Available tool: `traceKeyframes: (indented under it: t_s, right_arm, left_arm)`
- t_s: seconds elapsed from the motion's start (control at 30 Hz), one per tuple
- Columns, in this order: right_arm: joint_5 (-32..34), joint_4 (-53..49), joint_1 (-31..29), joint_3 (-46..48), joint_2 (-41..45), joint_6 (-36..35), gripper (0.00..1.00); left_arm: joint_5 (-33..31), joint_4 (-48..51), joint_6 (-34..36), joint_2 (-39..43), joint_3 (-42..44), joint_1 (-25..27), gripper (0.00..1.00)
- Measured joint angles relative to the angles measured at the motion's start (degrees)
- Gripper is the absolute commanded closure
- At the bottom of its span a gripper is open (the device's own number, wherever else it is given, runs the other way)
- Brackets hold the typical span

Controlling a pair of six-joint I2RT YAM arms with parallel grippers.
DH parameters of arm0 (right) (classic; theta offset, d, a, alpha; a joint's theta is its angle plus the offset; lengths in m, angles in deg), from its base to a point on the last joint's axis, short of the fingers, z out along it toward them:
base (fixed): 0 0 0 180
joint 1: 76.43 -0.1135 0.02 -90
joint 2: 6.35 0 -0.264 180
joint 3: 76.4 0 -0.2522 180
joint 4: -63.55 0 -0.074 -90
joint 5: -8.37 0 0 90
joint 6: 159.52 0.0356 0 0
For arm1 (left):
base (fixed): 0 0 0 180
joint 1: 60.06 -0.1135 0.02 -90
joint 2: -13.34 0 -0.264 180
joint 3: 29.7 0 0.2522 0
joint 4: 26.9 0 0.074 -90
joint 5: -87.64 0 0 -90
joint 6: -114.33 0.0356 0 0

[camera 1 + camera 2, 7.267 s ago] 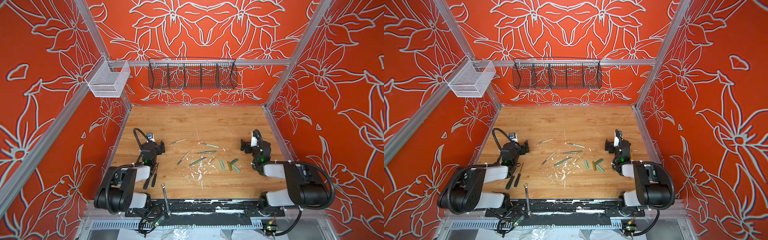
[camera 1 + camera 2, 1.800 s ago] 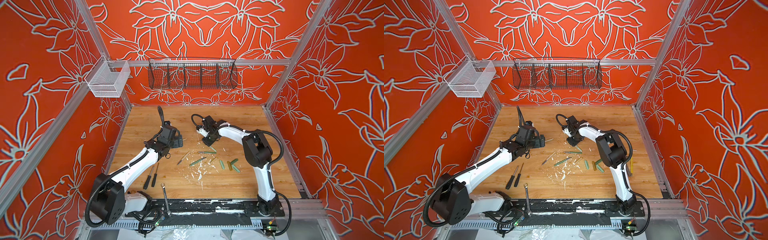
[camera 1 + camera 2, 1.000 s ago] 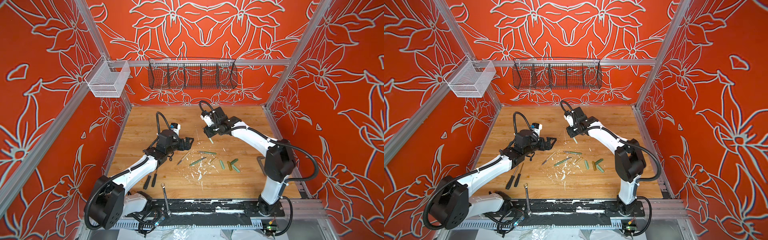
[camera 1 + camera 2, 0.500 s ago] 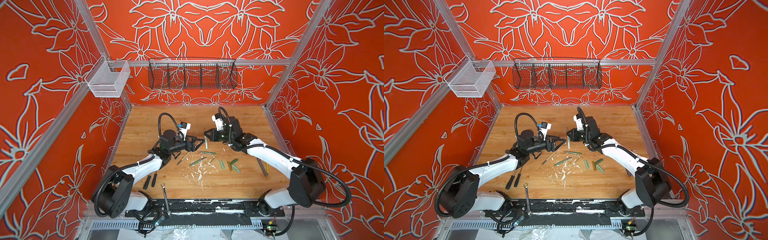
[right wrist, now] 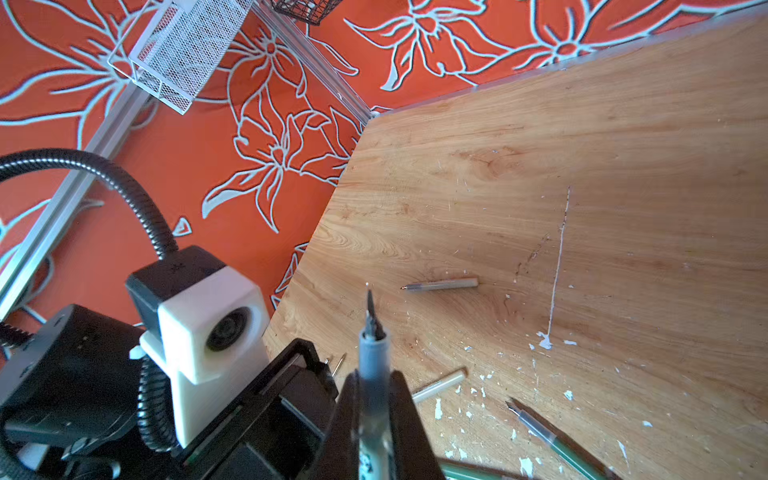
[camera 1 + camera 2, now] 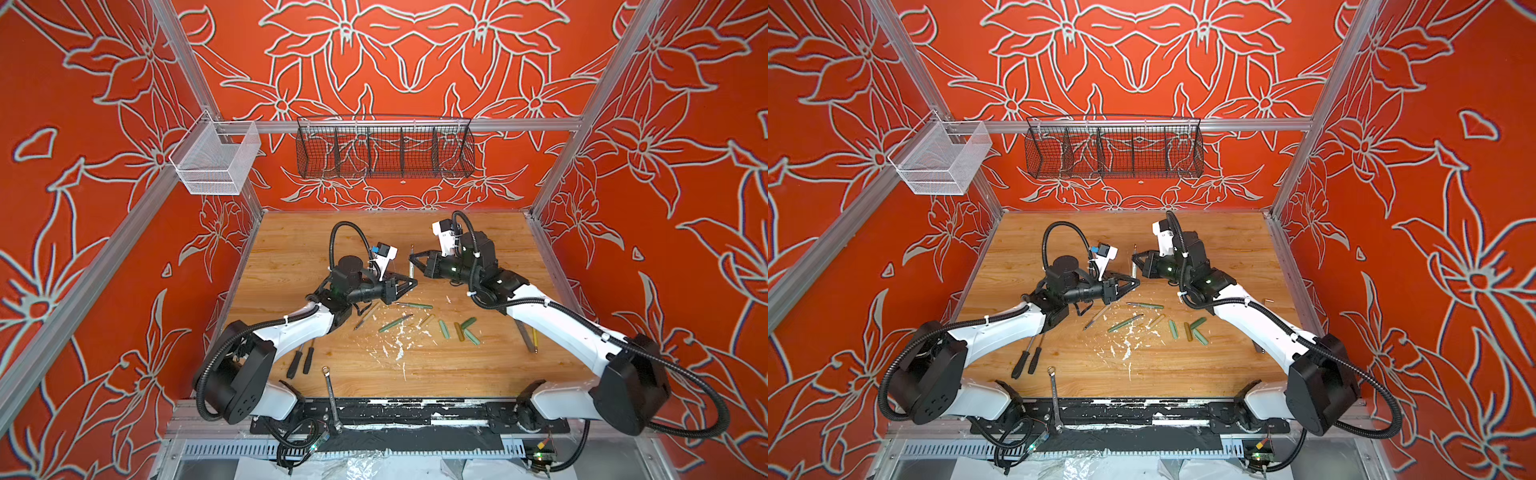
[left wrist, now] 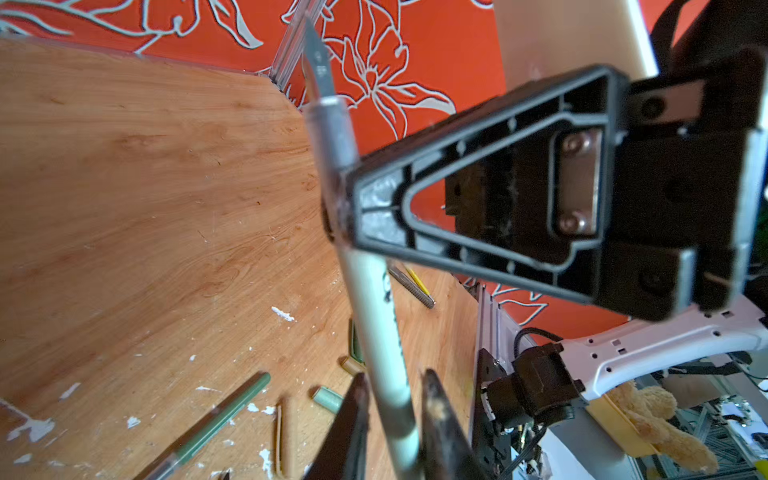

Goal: Insert the pens into the pen caps
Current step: 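Lift the pale green pen upright with the left gripper while the right gripper approaches, then lower the right gripper and grasp the pale green pen cap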

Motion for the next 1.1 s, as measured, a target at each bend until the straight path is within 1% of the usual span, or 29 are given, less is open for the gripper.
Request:
traceKeyframes:
  t_s: [0.07, 0.13, 0.17, 0.23, 0.37, 0.4, 0.47, 0.53, 0.63, 0.73, 0.9, 1.0, 1.1]
  right_arm:
    - [0.3, 0.0, 0.0, 0.5, 0.3, 0.0, 0.92]
    - [0.8, 0.0, 0.0, 1.2, 0.8, -0.3, 0.86]
    - [1.1, 0.0, 0.0, 1.4, 1.1, -0.4, 0.81]
    - [1.7, -0.8, 0.0, 2.1, 2.0, -1.0, 0.64]
    - [2.9, -4.2, -0.2, 3.8, 4.1, -3.3, 0.35]
    - [3.3, -5.4, -0.2, 4.6, 4.8, -3.7, 0.3]
    - [4.2, -8.1, -0.2, 5.9, 5.7, -5.0, 0.26]
    - [5.0, -11.6, -0.2, 7.2, 5.9, -6.0, 0.24]
    - [6.1, -17.4, -0.2, 8.2, 4.2, -7.5, 0.24]
    - [7.6, -22.5, -0.2, 8.9, 1.1, -9.0, 0.27]
    - [11.7, -28.5, -0.2, 11.4, -0.9, -11.0, 0.41]
    - [13.9, -30.5, -0.3, 11.5, -1.8, -12.2, 0.48]
    - [15.4, -31.4, -0.3, 11.4, -3.7, -13.1, 0.53]
  left_arm:
    - [-0.3, 0.7, -0.2, 0.0, -0.1, 0.0, 0.84]
    - [-1.2, 2.4, -0.5, -0.1, -0.6, 0.1, 0.89]
    - [-1.5, 3.8, -0.7, -0.2, -1.1, 0.1, 0.91]
    - [-2.1, 6.5, -0.6, -0.6, -2.5, 0.1, 0.96]
    - [-5.8, 13.1, -0.2, -0.3, -5.5, 0.0, 1.0]
    - [-7.3, 16.0, 0.2, 0.1, -6.2, 0.0, 1.0]
    - [-10.6, 22.1, 1.2, 1.2, -7.5, 0.0, 1.0]
    - [-14.0, 29.6, 2.6, 2.7, -9.1, -0.1, 1.0]
    - [-17.7, 39.8, 5.3, 4.7, -12.0, -0.4, 1.0]
    - [-19.8, 48.7, 8.3, 7.1, -14.2, -0.8, 1.0]
    - [-21.0, 59.8, 13.1, 13.1, -15.3, -1.2, 1.0]
    - [-20.8, 64.4, 16.0, 16.6, -15.3, -1.2, 1.0]
    - [-20.5, 68.0, 18.8, 19.8, -15.3, -1.2, 1.0]
